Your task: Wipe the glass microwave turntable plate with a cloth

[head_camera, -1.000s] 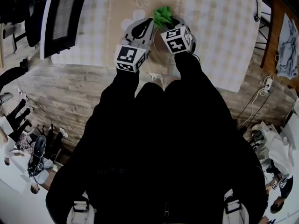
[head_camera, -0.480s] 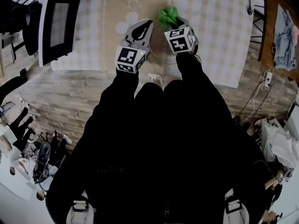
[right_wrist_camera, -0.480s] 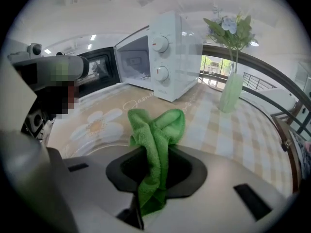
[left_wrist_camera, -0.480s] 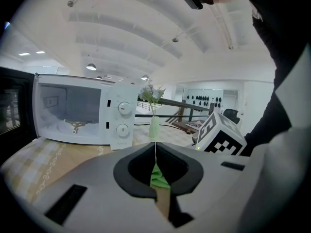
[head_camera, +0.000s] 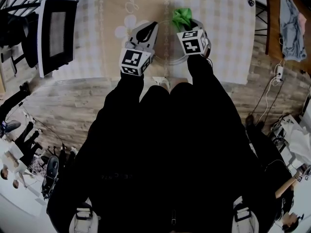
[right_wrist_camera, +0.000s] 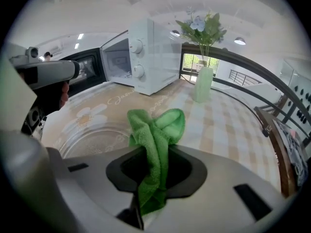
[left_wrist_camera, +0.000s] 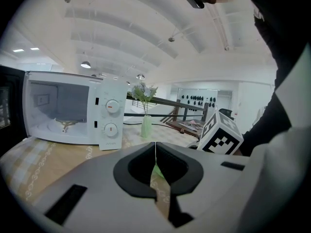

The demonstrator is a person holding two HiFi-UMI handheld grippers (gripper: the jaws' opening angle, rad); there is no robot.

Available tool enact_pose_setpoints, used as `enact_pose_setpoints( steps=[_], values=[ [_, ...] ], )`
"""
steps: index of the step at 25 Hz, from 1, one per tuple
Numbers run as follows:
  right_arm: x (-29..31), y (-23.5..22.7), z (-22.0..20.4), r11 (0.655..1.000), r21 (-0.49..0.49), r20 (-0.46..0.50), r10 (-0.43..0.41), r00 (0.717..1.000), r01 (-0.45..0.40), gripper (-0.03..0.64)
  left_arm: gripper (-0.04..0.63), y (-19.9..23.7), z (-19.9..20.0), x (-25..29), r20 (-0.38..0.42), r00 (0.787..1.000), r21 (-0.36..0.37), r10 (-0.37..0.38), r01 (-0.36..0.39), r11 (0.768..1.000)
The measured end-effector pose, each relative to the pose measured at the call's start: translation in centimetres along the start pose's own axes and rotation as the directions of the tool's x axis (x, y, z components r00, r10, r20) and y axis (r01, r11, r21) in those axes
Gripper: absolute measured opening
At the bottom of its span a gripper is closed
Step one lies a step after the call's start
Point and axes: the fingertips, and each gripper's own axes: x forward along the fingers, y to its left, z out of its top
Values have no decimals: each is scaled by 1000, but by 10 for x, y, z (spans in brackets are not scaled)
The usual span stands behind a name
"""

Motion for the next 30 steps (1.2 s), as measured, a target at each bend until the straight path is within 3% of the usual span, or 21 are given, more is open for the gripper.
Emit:
enact_pose_setpoints(
  steps=[16,23,30],
  values=[
    [-31,-54,-32,979,130,-29,-154,988,156,87,21,-15,0,-4,-2,998,28,-60,60,998],
    [-59,-52,-15,971,191,59,-159,985,146,86,21,-3,6,-19,11,999,32,-37,37,999],
    [-77,-12,23,988,127,164,-110,980,90,87,21,12,14,-33,38,999,29,-5,3,1000]
  ],
)
